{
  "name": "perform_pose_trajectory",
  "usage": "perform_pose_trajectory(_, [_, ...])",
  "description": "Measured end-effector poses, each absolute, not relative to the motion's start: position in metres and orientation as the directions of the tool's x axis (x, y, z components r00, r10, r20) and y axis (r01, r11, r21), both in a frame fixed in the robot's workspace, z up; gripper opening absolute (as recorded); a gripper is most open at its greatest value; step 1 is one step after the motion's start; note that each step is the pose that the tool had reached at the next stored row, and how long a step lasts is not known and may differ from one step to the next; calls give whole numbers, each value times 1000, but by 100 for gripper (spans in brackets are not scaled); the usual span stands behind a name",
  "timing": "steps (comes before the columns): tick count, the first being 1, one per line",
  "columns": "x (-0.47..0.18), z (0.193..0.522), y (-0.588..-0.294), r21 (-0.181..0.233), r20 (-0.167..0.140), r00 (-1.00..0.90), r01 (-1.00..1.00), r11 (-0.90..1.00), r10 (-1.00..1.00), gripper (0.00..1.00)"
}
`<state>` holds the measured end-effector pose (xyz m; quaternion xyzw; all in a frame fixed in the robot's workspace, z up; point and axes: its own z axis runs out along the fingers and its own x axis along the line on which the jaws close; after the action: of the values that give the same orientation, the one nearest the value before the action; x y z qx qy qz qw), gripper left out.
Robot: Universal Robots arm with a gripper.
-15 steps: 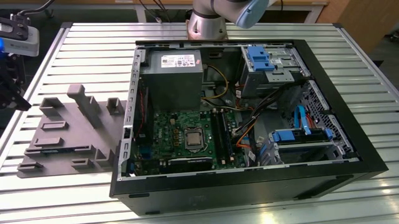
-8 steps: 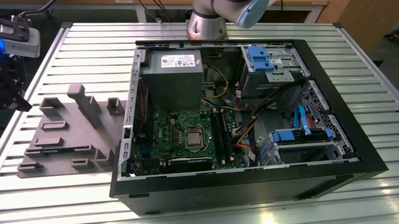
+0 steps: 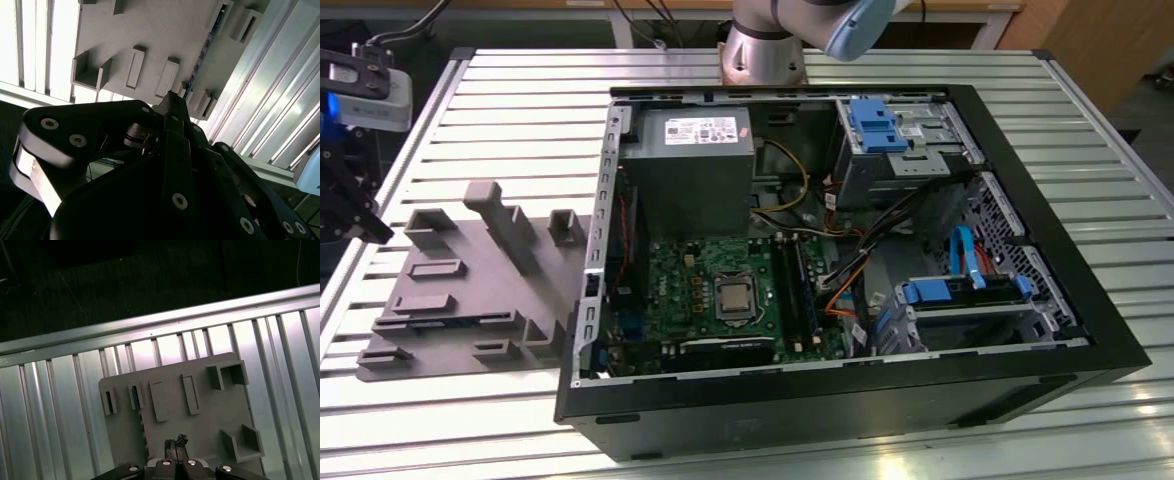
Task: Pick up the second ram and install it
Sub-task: 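Pick up the second ram and move it above second insertion slot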
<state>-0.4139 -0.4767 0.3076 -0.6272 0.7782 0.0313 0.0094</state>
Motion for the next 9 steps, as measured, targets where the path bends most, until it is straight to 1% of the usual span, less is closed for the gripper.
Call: perform_pose_trajectory(9, [-414, 306, -477, 37, -54, -213, -977, 211, -976, 11])
